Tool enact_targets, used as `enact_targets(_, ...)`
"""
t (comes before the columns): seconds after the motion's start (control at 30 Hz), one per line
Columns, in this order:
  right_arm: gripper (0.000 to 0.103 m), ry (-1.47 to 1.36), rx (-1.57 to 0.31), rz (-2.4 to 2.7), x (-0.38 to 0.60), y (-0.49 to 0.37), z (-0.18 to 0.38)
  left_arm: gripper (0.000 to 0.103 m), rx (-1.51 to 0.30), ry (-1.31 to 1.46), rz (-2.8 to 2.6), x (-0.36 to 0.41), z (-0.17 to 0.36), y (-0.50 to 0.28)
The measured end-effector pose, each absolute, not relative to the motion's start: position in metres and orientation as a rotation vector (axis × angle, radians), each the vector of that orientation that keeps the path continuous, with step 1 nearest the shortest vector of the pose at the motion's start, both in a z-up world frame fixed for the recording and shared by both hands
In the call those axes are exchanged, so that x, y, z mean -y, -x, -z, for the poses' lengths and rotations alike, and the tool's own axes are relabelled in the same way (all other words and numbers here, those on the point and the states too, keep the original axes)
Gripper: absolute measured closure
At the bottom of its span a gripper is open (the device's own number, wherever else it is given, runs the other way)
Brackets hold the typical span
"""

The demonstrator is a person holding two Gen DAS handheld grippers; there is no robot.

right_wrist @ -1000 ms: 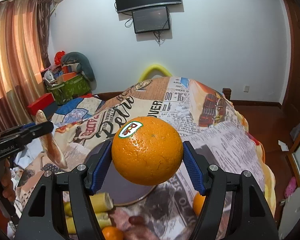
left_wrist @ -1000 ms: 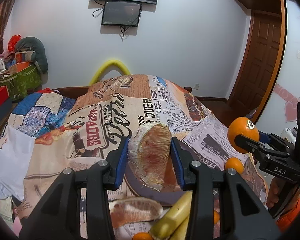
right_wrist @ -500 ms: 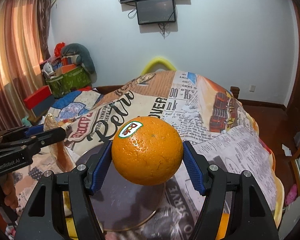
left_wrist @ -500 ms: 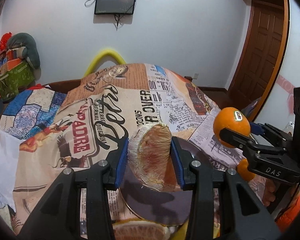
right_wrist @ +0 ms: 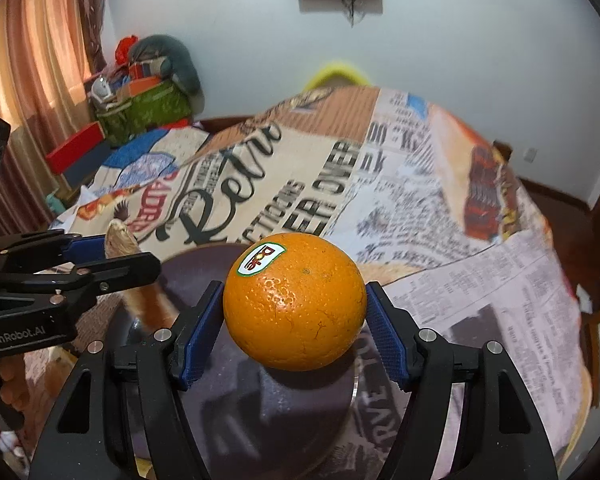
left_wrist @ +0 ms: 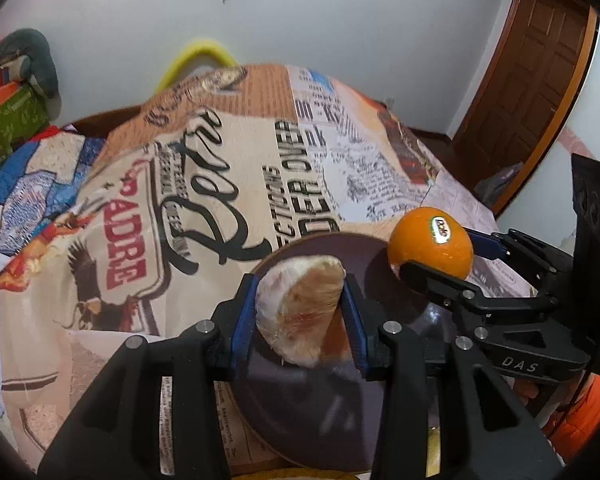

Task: Organize fruits
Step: 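Carry both fruits onto the dark plate and open both tools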

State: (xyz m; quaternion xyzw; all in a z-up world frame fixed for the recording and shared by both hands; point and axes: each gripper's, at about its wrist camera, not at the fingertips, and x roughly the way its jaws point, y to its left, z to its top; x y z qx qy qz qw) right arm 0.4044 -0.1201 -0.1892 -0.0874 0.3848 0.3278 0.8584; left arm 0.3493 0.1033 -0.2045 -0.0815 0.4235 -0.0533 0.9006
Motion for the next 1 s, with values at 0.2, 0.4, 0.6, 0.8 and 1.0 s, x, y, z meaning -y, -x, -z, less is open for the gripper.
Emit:
enact_targets(0.2, 0.036, 0.213, -0.87, -0.692, 0.113, -0.412, 0.202, 0.062, -0.89, 0.175, 0.097, -0.109, 0.209, -0.355)
enact_targets(0.4, 0.035, 0.265, -0.867, -0.688, 0.108, -0.41, 0.205, 0.044, -0.913, 0.163, 0.047, -0.11, 0.211, -0.362)
enact_targets(0.6, 0.034, 0.262, -0.867, -0.704, 0.109, -0.408, 0.203, 0.037, -0.887, 0.194, 0.039, -0.115, 0.204, -0.355)
enact_targets(0.8, 0.033, 0.253, -0.829, -0.699, 0.114, -0.397, 0.186, 0.037, -0.86, 0.165, 0.032, -0.111, 0.189, -0.339)
enact_targets(1.0, 0.033, 0.226, -0.789, -0.681, 0.129, -0.38, 0.165, 0.033, -0.805, 0.143, 0.026, -0.106, 0.163, -0.31)
